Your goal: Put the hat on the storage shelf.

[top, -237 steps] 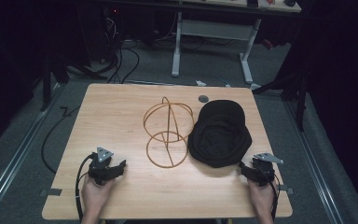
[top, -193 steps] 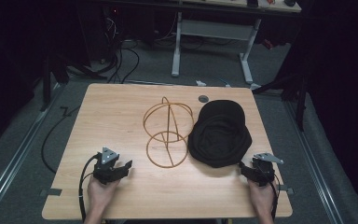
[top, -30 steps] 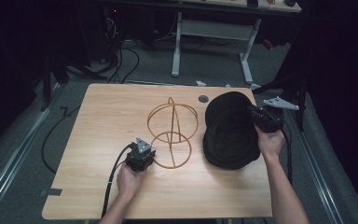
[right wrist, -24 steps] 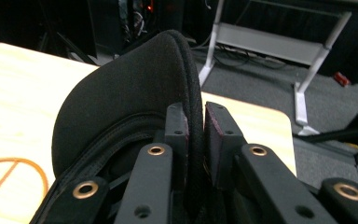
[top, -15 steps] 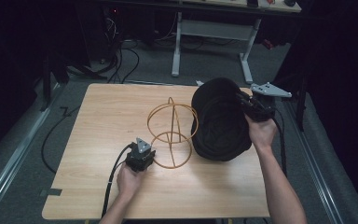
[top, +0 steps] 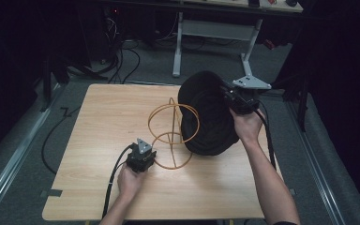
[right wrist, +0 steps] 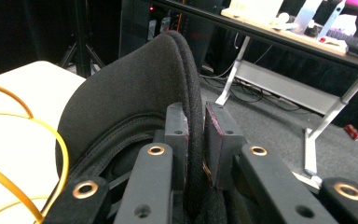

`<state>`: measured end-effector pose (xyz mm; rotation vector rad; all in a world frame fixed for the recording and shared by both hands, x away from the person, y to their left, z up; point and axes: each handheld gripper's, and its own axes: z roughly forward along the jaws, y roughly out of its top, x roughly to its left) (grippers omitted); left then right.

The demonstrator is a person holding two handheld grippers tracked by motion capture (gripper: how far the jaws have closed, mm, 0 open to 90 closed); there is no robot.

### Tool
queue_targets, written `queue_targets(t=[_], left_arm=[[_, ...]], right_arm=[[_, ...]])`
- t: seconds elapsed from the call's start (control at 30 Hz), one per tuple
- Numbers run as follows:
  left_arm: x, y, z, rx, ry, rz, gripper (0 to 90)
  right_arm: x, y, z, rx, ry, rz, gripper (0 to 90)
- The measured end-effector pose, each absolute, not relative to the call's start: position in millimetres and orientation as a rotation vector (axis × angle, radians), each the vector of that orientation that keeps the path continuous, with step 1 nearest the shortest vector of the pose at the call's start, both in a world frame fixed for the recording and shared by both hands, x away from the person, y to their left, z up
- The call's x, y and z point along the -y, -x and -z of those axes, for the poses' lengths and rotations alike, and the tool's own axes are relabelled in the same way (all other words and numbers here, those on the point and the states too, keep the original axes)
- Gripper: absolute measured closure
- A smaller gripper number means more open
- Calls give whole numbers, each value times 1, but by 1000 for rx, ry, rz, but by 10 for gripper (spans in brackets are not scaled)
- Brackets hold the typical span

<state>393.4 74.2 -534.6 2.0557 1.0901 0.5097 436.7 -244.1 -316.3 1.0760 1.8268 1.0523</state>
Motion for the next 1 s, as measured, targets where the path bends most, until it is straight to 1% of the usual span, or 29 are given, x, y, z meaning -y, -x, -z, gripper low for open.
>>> queue_targets(t=[0.37,0.8,1.0], left_arm=[[-74,-393,535,-1091,-2055,-507,739],[-75,-394,534,-1090,-2057,-504,739],[-74,-393,535,-1086,-2059,-513,740]], right_arm=[[219,-442,308,-1822,-1041,-1051,800],[180,-446,296,-1843,-932,-1061,797],[162,-434,292,-1837,-797,-1044,793]])
